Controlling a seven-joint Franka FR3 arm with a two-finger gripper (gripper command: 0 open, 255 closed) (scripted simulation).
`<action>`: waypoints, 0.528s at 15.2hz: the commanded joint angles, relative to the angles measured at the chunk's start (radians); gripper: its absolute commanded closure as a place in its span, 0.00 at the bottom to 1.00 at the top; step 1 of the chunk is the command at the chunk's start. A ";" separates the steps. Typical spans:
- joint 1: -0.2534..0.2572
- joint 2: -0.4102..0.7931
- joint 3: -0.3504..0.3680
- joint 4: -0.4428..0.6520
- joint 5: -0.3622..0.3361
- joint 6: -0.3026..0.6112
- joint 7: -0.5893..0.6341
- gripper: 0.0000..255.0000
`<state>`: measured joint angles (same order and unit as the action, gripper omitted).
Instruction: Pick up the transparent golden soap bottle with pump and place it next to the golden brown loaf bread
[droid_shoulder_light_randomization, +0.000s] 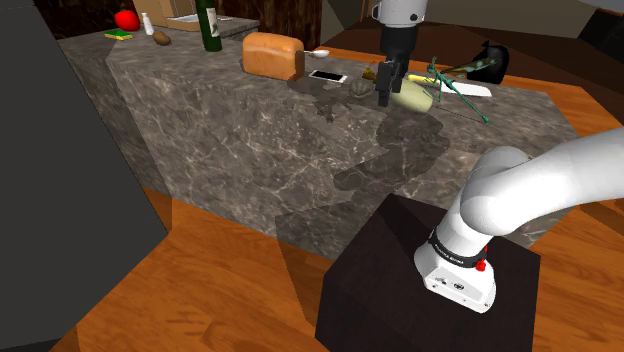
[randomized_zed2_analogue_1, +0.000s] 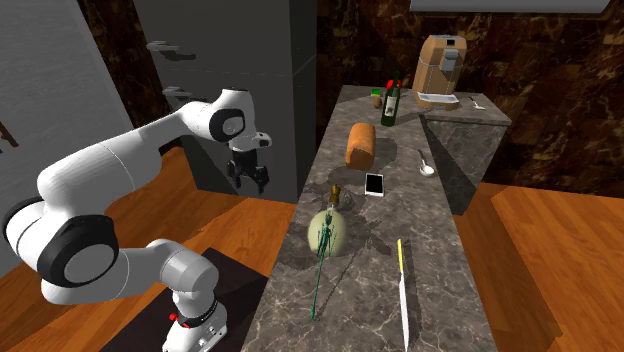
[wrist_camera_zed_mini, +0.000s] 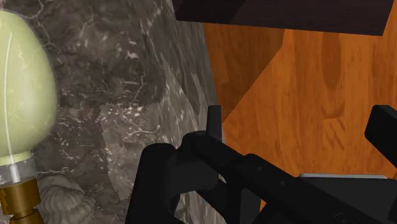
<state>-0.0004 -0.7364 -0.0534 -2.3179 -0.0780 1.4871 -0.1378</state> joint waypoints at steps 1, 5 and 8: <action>0.000 0.000 0.000 0.000 0.000 0.000 0.000 0.00; -0.021 -0.008 -0.092 -0.035 -0.064 0.108 -0.114 0.00; -0.034 0.003 -0.165 -0.047 -0.103 0.193 -0.198 0.00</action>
<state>-0.0297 -0.7403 -0.1914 -2.3646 -0.1661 1.6495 -0.3029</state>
